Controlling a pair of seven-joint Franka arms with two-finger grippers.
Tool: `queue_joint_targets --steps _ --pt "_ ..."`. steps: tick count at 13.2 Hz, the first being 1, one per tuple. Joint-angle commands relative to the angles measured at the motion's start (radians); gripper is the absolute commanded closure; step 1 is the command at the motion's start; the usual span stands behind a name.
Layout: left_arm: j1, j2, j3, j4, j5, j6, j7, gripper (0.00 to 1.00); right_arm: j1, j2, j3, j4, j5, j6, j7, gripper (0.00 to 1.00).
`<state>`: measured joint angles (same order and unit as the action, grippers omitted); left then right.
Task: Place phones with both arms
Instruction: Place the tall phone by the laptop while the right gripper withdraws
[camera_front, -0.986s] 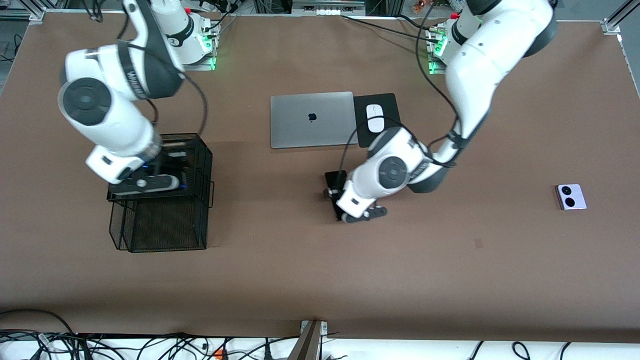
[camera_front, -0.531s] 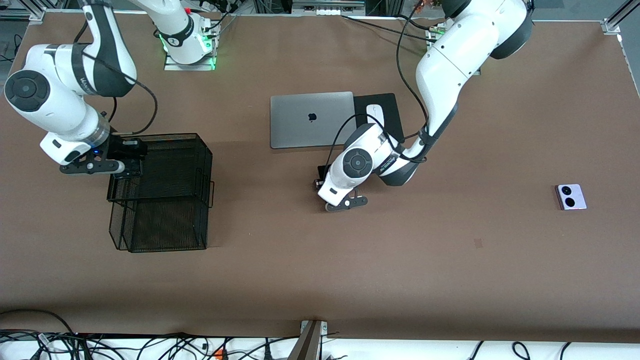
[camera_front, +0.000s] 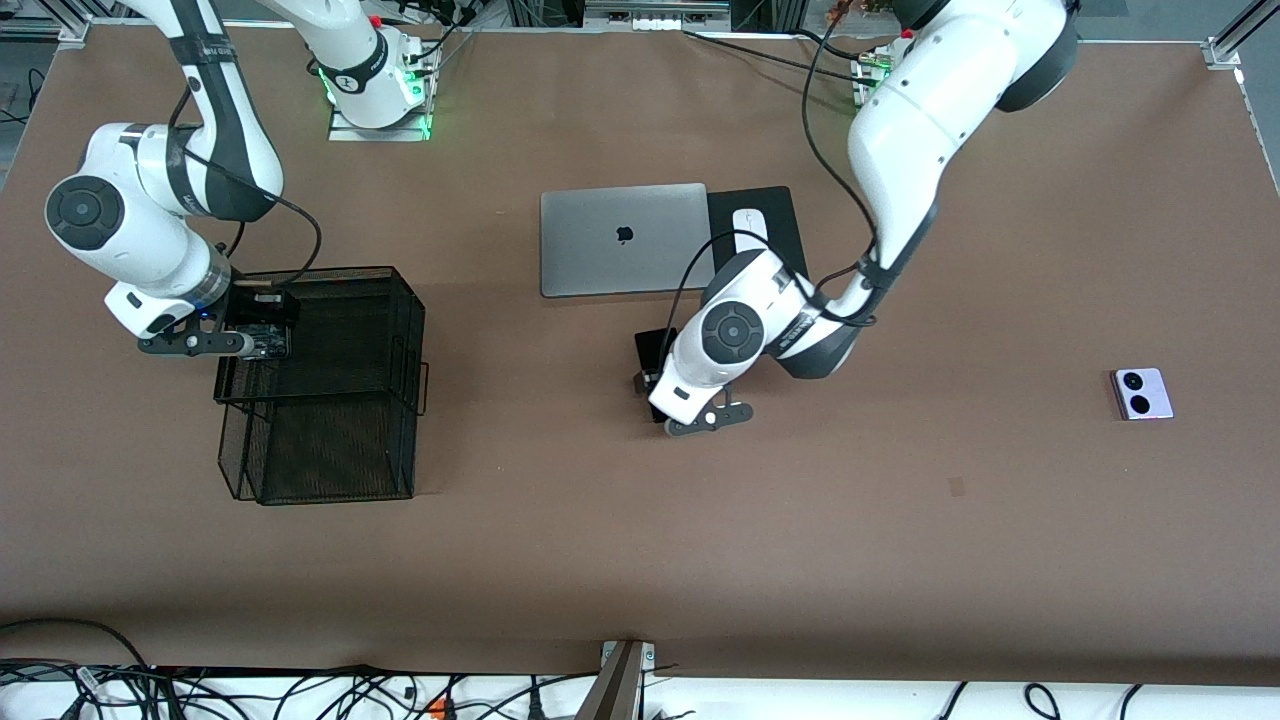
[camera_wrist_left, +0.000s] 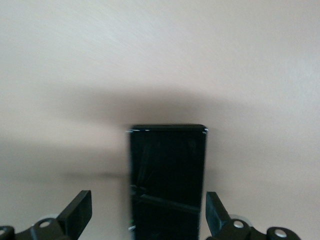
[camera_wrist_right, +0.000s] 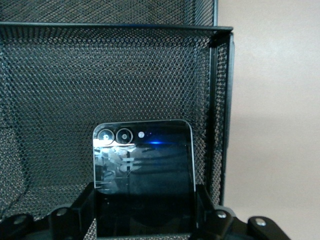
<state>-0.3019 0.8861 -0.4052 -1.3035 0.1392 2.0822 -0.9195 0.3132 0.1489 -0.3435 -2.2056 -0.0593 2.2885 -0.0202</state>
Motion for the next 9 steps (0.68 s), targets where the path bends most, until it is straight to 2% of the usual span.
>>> queue_joint_targets --steps 1,3,4,6,9 --pt "0.062 -0.131 0.006 -0.025 0.016 -0.179 0.046 0.0 0.004 0.018 -0.006 0.014 0.05 0.006 -0.015 0.04" --pt "0.136 -0.182 0.009 -0.026 0.032 -0.331 0.144 0.0 0.003 0.015 -0.006 0.043 0.049 -0.007 -0.018 0.0" --pt "0.177 -0.203 0.008 -0.026 0.084 -0.4 0.183 0.0 0.003 0.011 -0.006 0.059 0.049 -0.029 -0.02 0.0" --pt "0.252 -0.223 0.006 -0.028 0.169 -0.52 0.289 0.0 0.003 0.009 -0.008 0.142 0.047 -0.137 -0.02 0.0" --pt "0.389 -0.225 0.009 -0.045 0.174 -0.597 0.338 0.0 0.003 0.009 -0.005 0.311 0.045 -0.332 -0.04 0.0"
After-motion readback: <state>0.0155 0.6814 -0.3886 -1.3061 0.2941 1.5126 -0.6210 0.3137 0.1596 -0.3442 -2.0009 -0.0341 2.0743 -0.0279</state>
